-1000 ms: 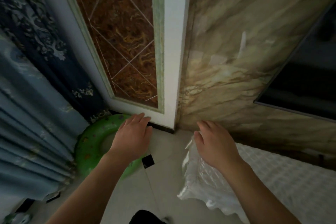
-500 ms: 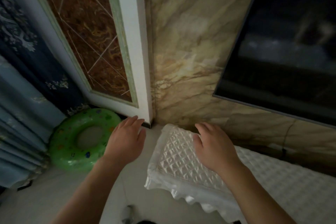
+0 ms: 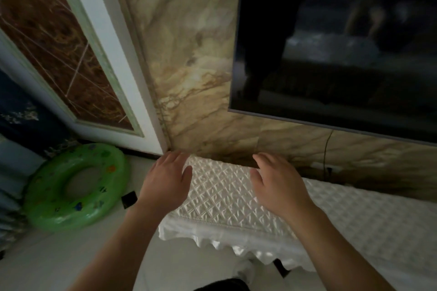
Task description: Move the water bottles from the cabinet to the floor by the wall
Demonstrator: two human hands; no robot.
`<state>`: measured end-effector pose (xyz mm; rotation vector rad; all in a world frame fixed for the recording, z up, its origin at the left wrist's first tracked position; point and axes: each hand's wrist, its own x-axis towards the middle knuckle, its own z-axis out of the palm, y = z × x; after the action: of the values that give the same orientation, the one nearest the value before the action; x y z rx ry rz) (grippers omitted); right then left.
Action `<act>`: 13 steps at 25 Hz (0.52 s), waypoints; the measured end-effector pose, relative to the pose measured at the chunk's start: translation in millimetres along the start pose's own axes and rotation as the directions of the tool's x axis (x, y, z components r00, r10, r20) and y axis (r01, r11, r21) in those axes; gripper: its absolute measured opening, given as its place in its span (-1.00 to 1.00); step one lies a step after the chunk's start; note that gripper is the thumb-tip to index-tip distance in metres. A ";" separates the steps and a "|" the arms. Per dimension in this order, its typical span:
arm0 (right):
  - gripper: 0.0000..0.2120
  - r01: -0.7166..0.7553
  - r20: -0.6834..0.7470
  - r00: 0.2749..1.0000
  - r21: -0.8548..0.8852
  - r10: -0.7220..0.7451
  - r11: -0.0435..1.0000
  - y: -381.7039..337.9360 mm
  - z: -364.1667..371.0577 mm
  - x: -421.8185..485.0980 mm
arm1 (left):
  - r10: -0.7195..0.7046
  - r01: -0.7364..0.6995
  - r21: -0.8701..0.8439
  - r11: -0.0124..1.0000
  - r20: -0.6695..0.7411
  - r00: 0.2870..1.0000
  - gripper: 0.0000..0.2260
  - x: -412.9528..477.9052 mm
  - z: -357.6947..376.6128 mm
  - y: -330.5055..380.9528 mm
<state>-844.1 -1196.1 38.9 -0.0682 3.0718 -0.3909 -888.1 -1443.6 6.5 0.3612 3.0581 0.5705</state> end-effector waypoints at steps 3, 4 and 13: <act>-0.55 -0.025 -0.001 1.000 -0.026 0.025 0.999 43.0 -3.7 2.3 | 0.013 -0.013 0.005 1.000 0.027 1.000 -0.60 18.4 22.7 35.8; -0.55 -0.029 0.007 1.000 -0.037 0.029 0.999 57.2 -5.3 3.2 | 0.015 -0.015 0.003 1.000 0.028 0.999 -0.60 24.6 30.2 47.7; -0.57 -0.061 0.021 0.998 -0.110 0.064 0.992 182.1 -38.5 19.8 | 0.027 -0.028 0.024 0.999 0.041 0.999 -0.52 79.9 72.4 162.0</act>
<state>-872.7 -1011.4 29.6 0.0190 3.0598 -0.2170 -925.9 -1252.9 -0.7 0.4106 3.0280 0.5199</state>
